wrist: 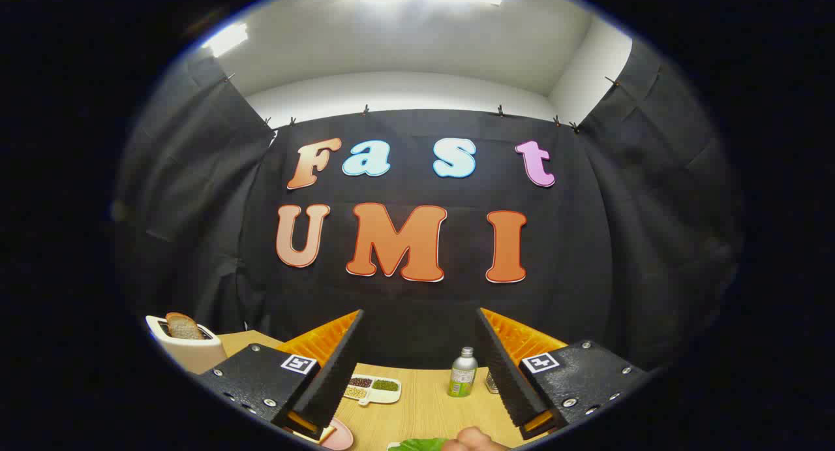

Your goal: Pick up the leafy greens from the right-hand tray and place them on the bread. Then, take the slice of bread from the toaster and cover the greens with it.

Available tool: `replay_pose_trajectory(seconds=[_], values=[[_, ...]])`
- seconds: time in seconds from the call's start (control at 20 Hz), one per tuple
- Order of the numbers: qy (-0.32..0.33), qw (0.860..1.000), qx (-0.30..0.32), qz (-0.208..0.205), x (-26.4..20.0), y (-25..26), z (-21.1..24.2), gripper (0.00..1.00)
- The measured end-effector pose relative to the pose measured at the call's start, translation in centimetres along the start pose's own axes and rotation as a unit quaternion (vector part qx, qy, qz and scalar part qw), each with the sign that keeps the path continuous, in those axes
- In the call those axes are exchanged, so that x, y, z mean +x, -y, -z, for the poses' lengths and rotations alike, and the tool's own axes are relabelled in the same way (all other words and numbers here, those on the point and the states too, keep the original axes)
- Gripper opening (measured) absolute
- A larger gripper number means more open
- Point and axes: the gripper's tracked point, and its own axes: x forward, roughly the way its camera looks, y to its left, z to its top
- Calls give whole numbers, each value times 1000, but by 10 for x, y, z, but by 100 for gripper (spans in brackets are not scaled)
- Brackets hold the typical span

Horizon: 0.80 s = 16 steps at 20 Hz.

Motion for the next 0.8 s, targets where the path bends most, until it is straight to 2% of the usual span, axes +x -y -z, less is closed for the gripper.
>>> replay_pose_trajectory(seconds=[0.4, 0.8], values=[[-19, 999, 31, -18, -1, -13, 3, 98], [-37, 999, 15, -34, -7, -22, 6, 98]])
